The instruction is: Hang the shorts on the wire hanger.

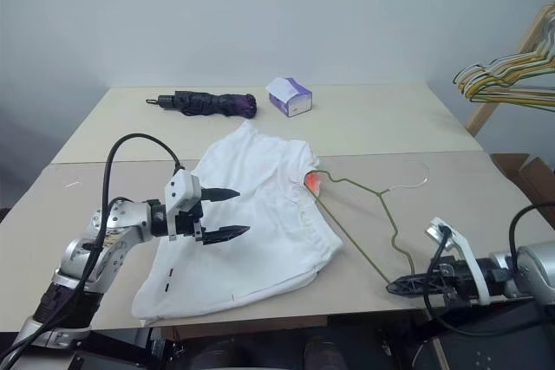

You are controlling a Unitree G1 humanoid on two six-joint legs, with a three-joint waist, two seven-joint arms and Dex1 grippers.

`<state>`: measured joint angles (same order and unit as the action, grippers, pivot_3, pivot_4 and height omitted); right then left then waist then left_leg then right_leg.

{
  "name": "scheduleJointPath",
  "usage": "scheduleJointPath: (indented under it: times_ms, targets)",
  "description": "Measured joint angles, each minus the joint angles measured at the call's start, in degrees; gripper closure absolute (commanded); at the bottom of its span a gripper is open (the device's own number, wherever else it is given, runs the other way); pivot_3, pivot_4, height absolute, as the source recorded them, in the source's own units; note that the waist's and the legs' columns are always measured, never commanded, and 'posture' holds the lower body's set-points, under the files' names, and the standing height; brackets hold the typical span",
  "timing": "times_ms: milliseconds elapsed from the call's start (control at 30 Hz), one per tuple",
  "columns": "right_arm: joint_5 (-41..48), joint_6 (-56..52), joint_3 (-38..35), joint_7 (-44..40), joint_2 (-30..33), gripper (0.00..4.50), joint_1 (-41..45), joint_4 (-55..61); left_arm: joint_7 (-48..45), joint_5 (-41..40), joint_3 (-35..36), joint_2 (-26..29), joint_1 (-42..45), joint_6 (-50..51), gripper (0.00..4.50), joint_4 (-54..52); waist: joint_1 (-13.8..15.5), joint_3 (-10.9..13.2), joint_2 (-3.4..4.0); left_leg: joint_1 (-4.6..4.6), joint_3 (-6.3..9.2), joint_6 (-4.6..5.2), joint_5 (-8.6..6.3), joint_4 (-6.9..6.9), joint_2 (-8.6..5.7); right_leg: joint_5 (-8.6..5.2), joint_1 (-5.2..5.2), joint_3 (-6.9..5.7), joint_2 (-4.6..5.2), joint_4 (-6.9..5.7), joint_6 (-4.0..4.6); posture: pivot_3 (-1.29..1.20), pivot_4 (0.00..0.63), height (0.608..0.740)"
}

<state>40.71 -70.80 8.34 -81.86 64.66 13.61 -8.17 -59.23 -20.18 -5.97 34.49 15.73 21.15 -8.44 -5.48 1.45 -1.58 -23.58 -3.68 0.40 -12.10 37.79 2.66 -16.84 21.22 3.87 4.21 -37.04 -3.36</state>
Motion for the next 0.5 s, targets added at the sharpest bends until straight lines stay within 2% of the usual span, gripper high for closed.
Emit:
scheduleJointPath:
  times_ms: [267,367,500]
  targets:
    - [-7.39,2.12,9.75,-4.65,-0.16,4.50,8.51,-9.46,0.94,1.14,-0.22,-0.16,-0.65,-0.35,0.05,-0.15,1.55,0.01,0.03,-0.11,-0.01,0.00,0.00,0.00,-0.02,-0.01,0.08,-0.01,0.01,-0.02,-0.01,-0.05,0.000,0.740]
    - [-6.97,3.18,13.24,-6.85,1.92,4.50,8.78,-9.50,1.80,1.44,-0.23,-0.26,-1.76,-0.44,0.05,-0.96,1.95,0.01,0.05,-0.10,-0.02,0.00,0.00,0.01,-0.03,-0.01,0.08,-0.01,0.03,-0.04,-0.01,-0.04,0.000,0.740]
    - [-6.21,3.47,17.47,-7.03,1.53,4.50,13.77,-12.78,2.62,1.92,-0.27,-0.70,-2.63,-1.14,0.05,-1.19,1.90,0.01,0.05,0.01,-0.07,0.00,0.00,0.02,0.01,0.02,0.05,-0.01,0.00,-0.04,0.03,-0.03,0.000,0.740]
